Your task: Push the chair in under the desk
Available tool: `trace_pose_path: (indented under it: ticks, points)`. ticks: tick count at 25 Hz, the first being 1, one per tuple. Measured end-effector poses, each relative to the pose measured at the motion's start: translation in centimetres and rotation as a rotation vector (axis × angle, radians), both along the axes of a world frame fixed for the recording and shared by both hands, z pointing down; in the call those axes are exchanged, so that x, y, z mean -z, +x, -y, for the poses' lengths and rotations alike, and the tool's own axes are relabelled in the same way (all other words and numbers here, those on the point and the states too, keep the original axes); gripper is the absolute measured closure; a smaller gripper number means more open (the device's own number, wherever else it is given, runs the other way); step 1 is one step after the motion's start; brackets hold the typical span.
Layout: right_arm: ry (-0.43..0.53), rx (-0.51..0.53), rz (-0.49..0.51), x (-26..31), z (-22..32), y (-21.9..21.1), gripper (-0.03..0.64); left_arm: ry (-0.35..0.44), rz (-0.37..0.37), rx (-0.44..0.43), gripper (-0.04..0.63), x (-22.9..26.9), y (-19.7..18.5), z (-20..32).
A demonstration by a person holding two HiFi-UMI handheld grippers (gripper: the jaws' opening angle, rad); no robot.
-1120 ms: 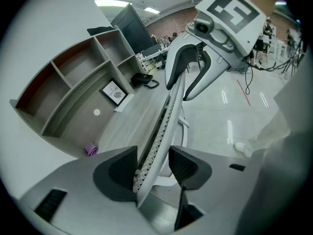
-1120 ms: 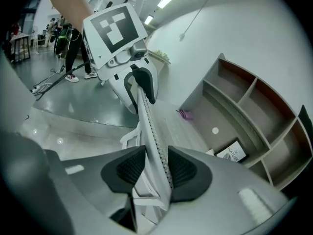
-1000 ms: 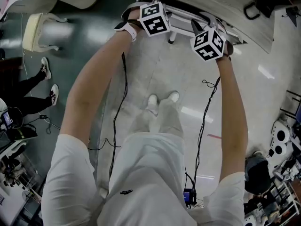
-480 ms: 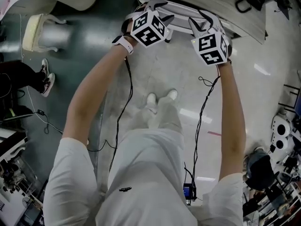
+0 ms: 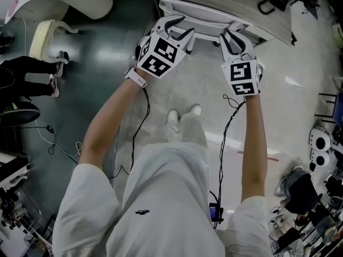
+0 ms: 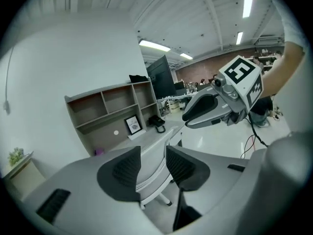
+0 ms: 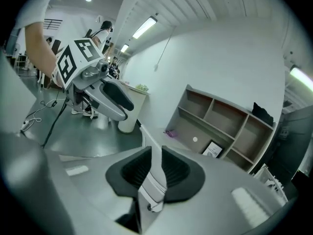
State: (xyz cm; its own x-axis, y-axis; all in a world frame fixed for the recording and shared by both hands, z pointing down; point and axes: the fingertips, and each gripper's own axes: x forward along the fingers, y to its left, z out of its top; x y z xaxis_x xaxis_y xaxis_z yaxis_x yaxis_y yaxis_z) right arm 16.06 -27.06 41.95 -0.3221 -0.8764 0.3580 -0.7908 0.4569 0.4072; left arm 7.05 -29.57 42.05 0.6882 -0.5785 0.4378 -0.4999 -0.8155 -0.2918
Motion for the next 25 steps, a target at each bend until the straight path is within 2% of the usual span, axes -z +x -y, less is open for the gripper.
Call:
trace_pose_path:
  ticks: [2,4,9,17,25]
  points:
    - [0.018,-0.014,-0.014,1.0,-1.7,-0.2,0.563,-0.002,-0.036,0.015,0.434,1.1,-0.8,-1.6]
    - [0.031,-0.039,-0.009,1.9,-3.4,-0.3,0.565,-0.004,-0.070,0.028,0.446,2.1,-1.6,-3.3]
    - [0.049,-0.103,0.056,4.0,-8.0,-1.1,0.565,-0.018,-0.147,0.064,0.463,4.2,-3.9,-8.2]
    - [0.095,-0.172,0.194,6.4,-14.8,-2.5,0.569,0.001,-0.329,0.131,0.503,8.1,-6.4,-14.5]
    - [0.127,-0.217,0.296,8.1,-20.9,-4.9,0.603,-0.050,-0.394,0.176,0.549,8.6,-9.1,-19.6]
